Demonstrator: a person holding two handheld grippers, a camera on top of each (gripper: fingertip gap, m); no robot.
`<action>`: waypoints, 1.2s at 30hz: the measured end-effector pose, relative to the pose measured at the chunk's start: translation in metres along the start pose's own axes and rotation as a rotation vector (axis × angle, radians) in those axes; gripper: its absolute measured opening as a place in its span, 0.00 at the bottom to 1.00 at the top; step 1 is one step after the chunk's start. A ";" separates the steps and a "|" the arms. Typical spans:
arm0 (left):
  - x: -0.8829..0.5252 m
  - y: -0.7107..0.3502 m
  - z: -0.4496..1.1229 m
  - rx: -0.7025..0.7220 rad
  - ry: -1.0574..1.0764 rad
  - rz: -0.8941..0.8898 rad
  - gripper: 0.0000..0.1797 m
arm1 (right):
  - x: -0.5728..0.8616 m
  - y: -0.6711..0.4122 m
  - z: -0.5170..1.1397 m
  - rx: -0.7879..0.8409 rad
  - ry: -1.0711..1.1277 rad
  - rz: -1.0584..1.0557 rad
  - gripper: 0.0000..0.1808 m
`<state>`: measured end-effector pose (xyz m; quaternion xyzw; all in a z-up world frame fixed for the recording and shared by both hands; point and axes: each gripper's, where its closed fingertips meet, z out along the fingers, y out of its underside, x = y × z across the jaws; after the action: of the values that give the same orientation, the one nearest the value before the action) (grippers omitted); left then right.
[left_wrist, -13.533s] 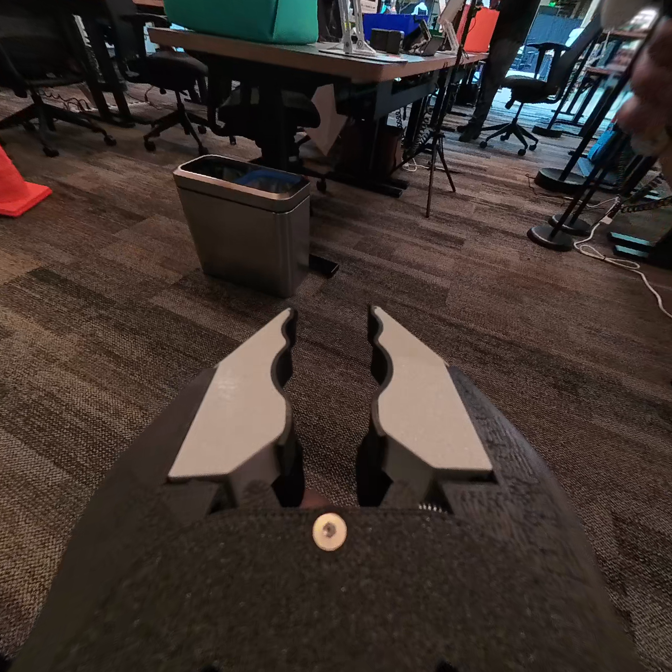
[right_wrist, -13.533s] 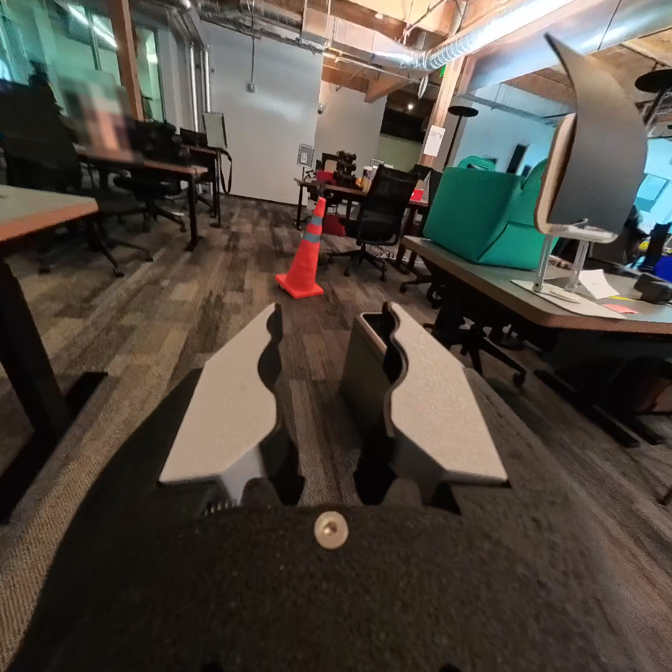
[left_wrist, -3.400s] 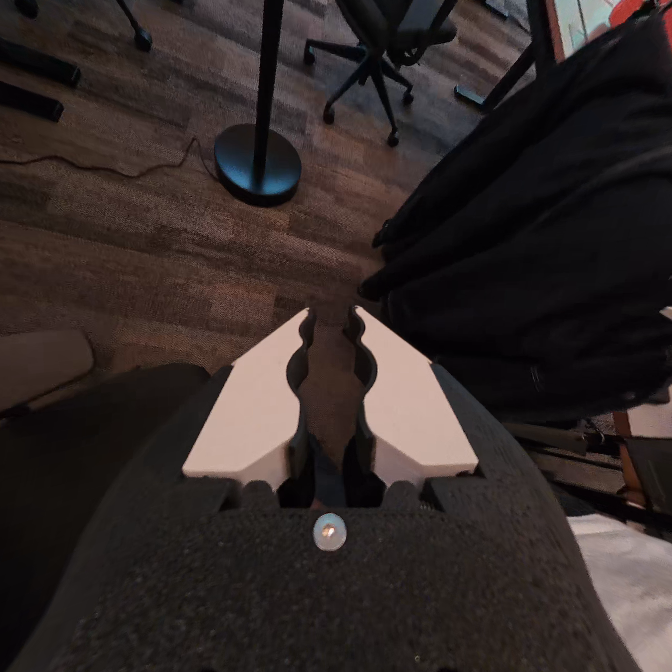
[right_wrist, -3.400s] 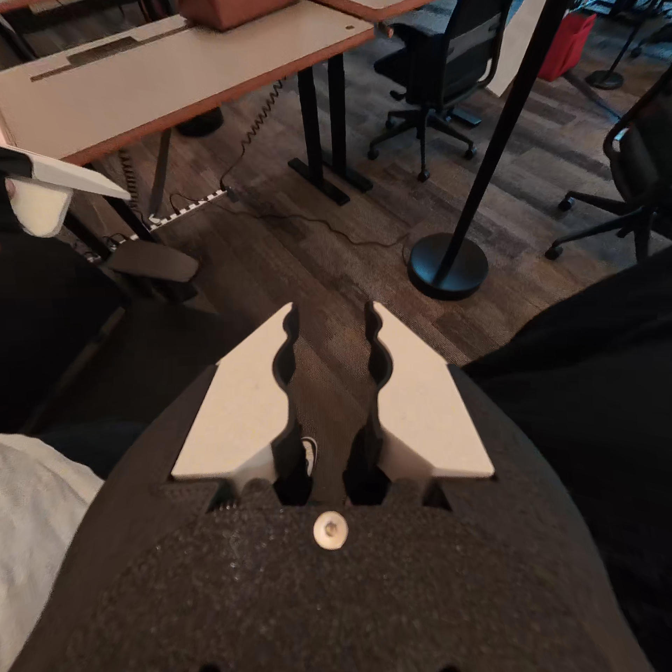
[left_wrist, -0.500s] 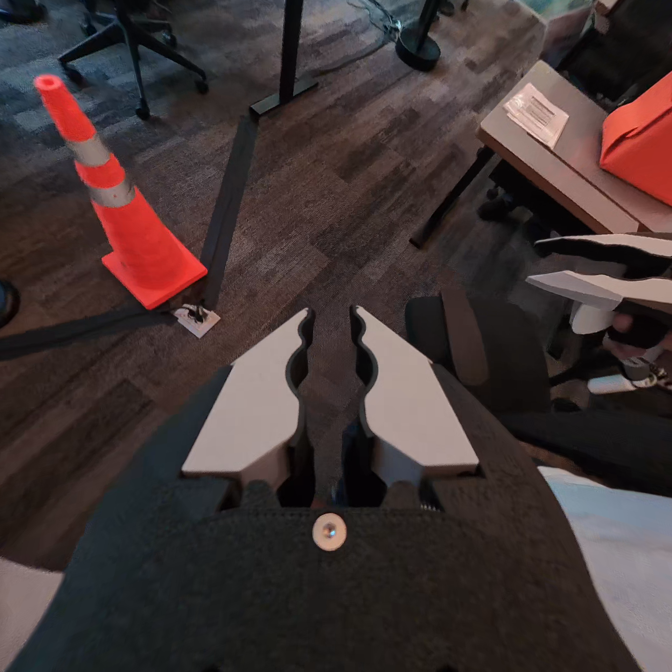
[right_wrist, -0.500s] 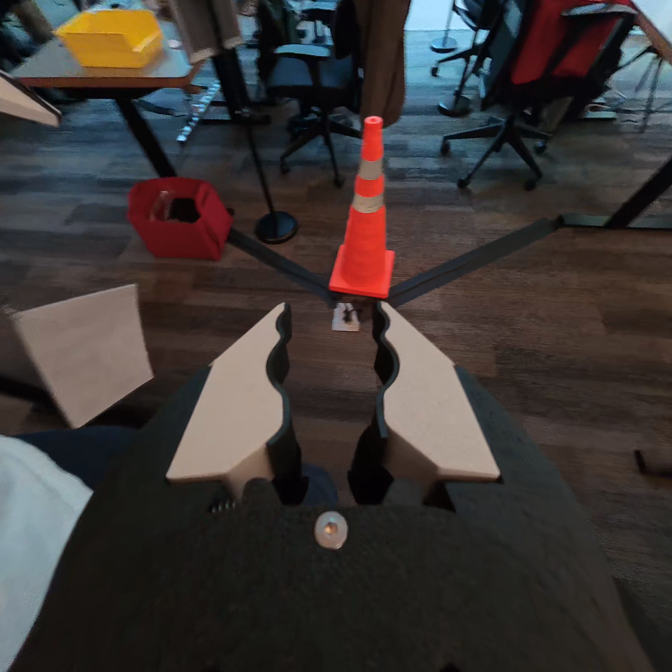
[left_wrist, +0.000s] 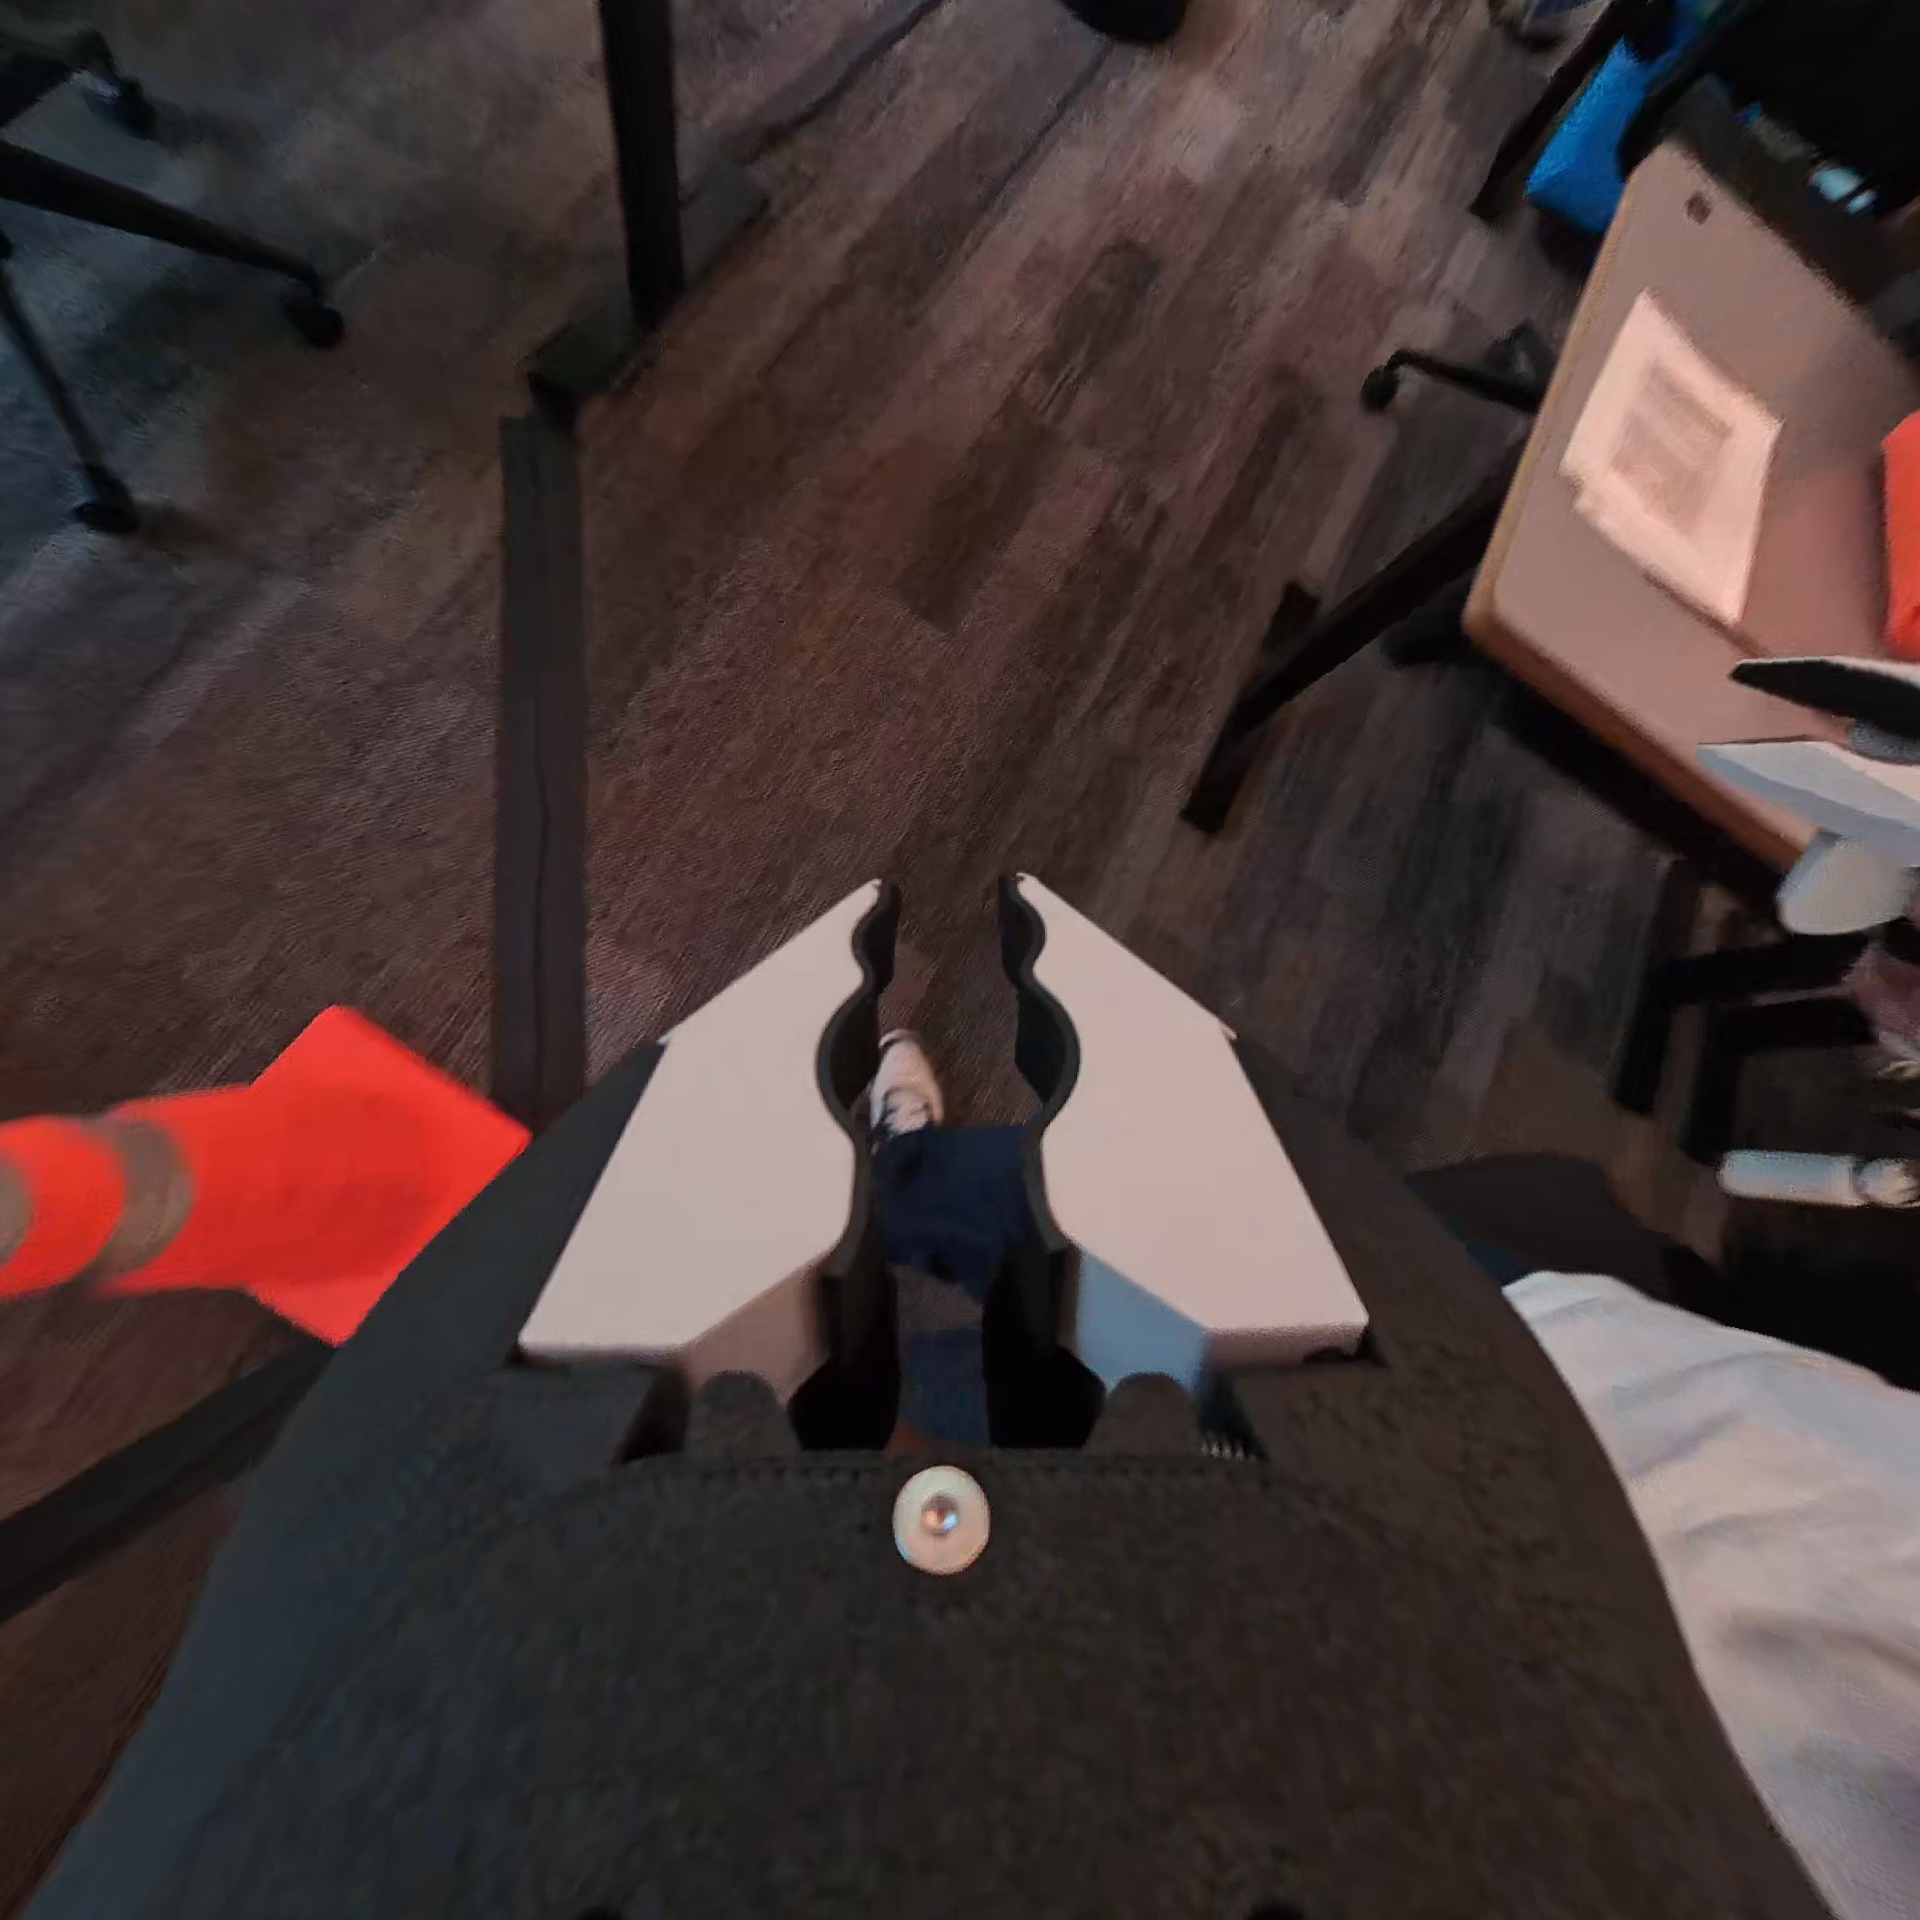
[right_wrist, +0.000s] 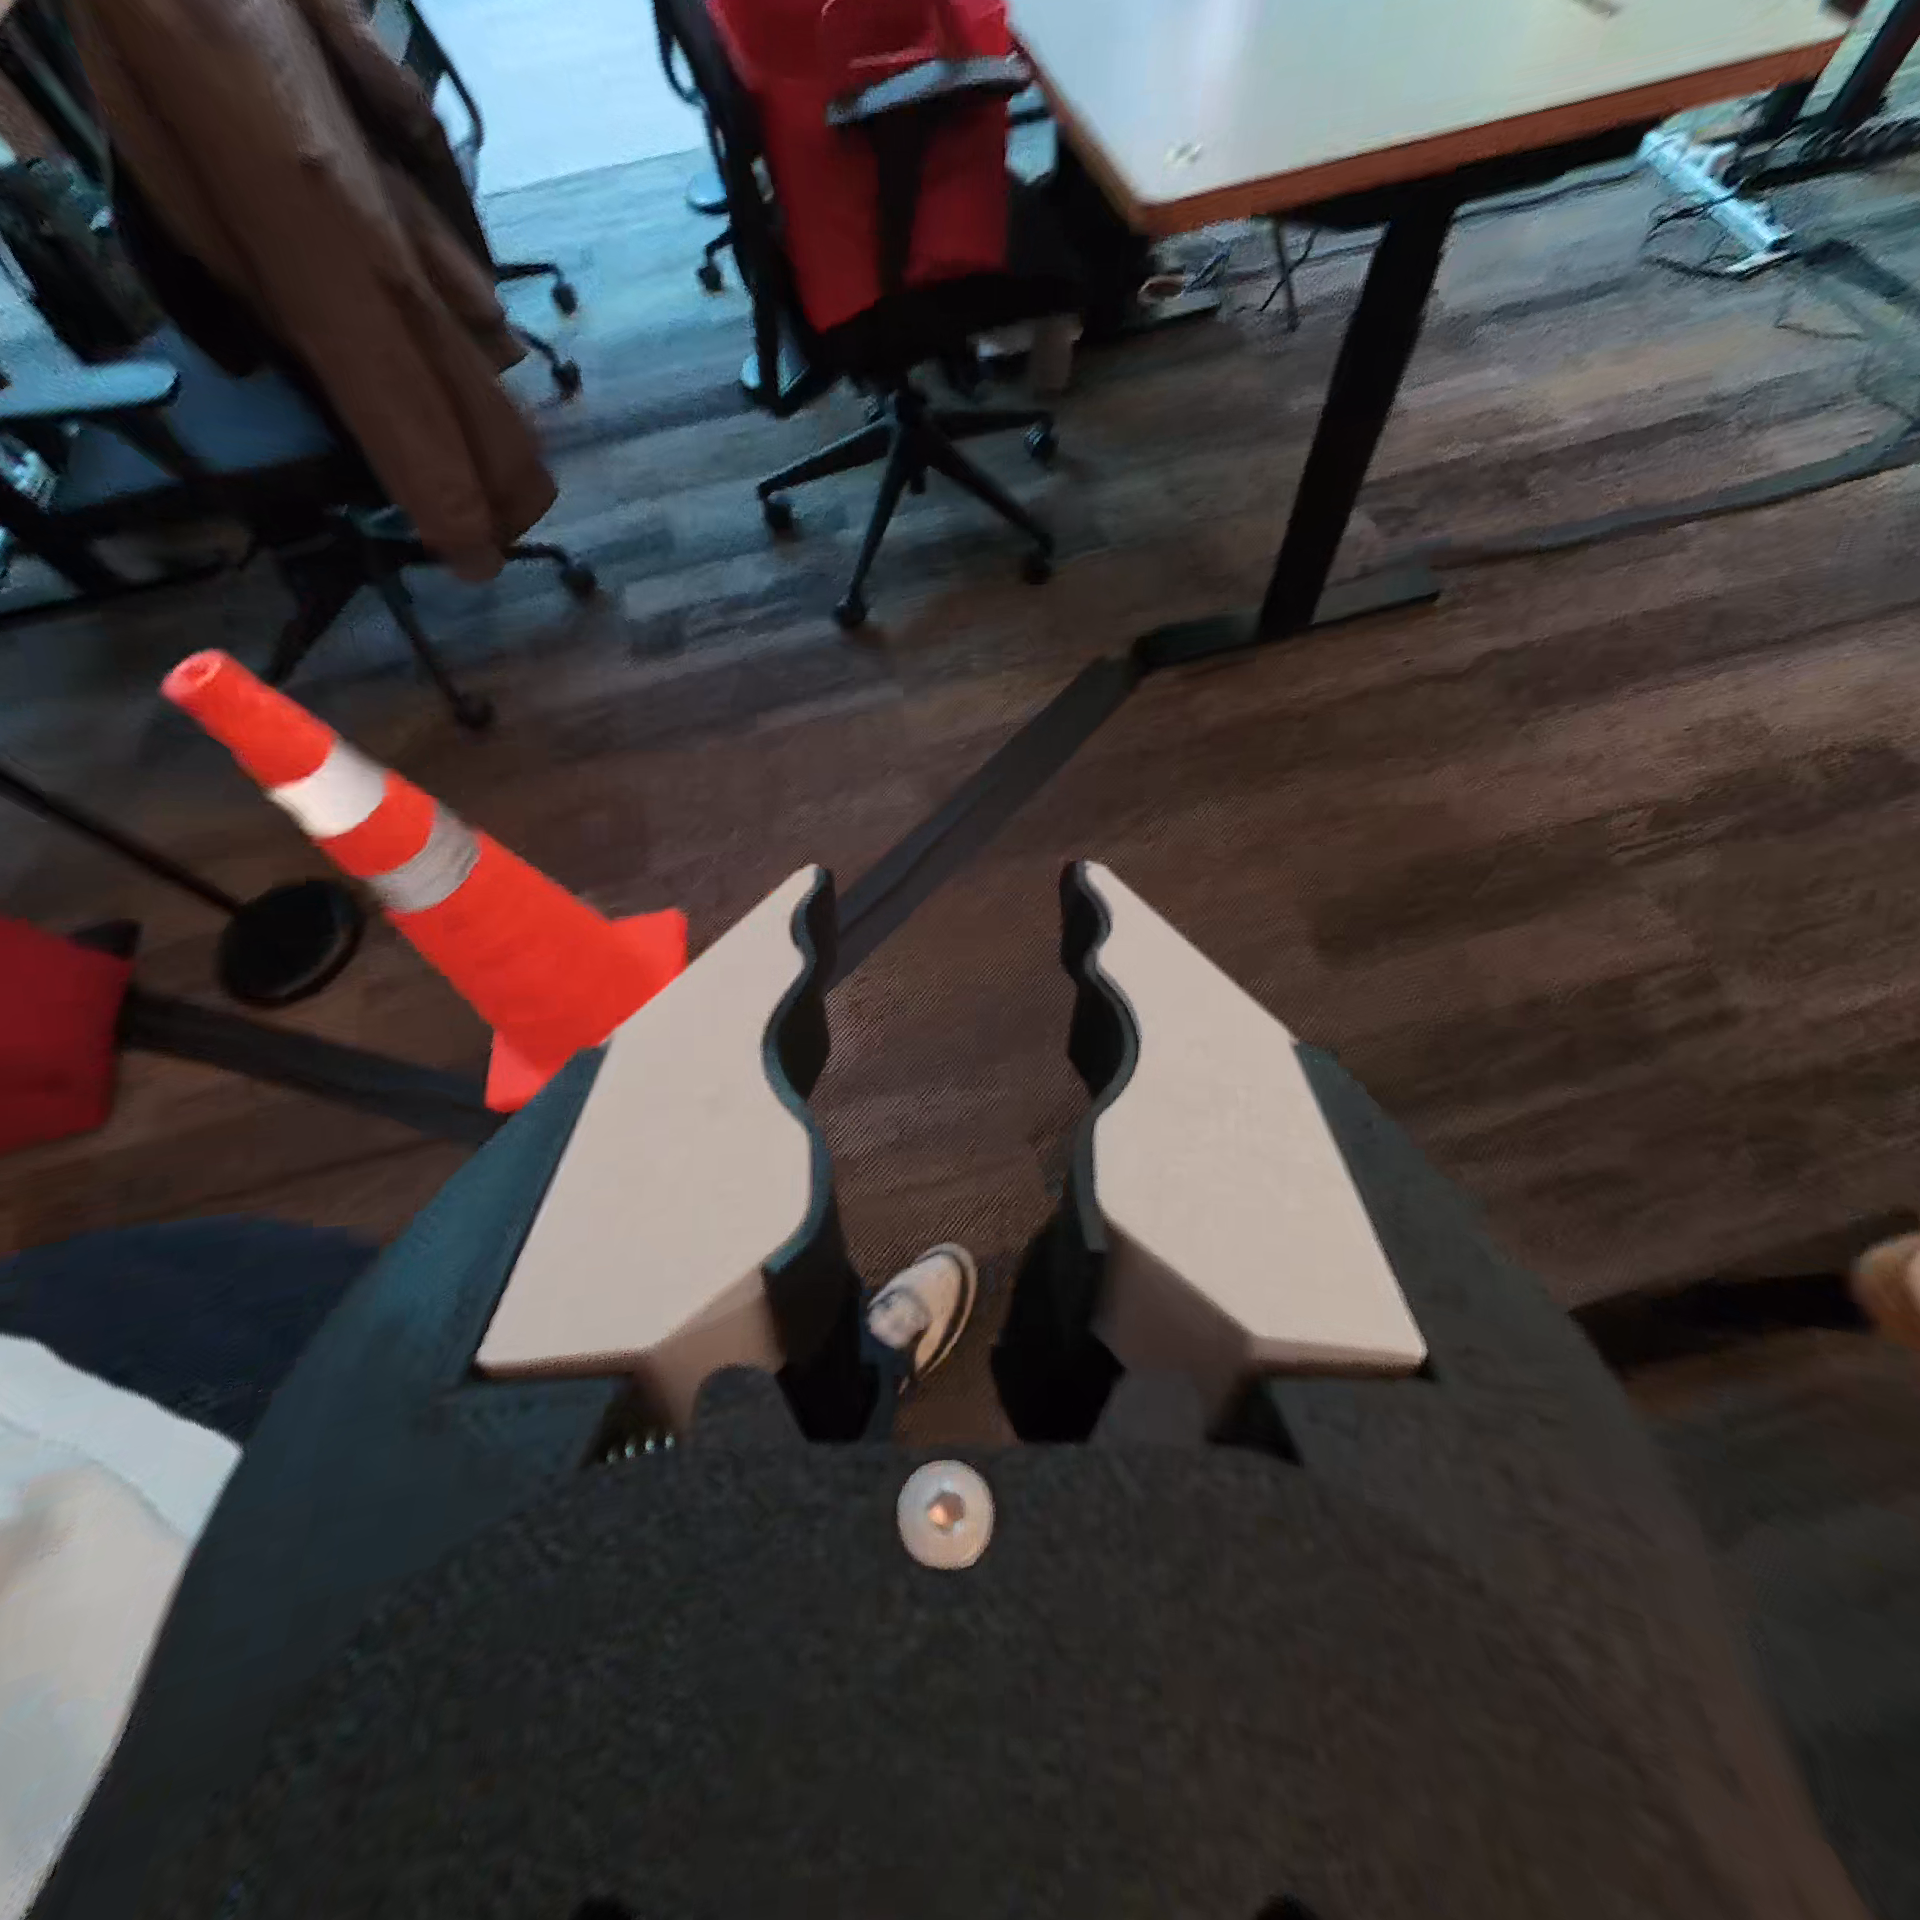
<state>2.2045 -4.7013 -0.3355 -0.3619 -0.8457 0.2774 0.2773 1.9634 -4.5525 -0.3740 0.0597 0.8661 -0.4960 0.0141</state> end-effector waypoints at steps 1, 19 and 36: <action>0.003 -0.036 0.028 -0.004 0.023 -0.005 0.11 | 0.031 -0.021 0.021 -0.005 0.004 0.005 0.24; -0.045 -0.639 0.595 0.019 0.100 0.064 0.11 | 0.574 -0.368 0.430 0.039 0.099 0.060 0.18; -0.015 -1.114 1.113 -0.010 0.078 -0.024 0.11 | 1.150 -0.609 0.795 -0.030 0.064 0.022 0.16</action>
<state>0.9576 -5.6623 -0.3637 -0.3638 -0.8398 0.2553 0.3117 0.7230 -5.4389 -0.3513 0.0849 0.8728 -0.4805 -0.0071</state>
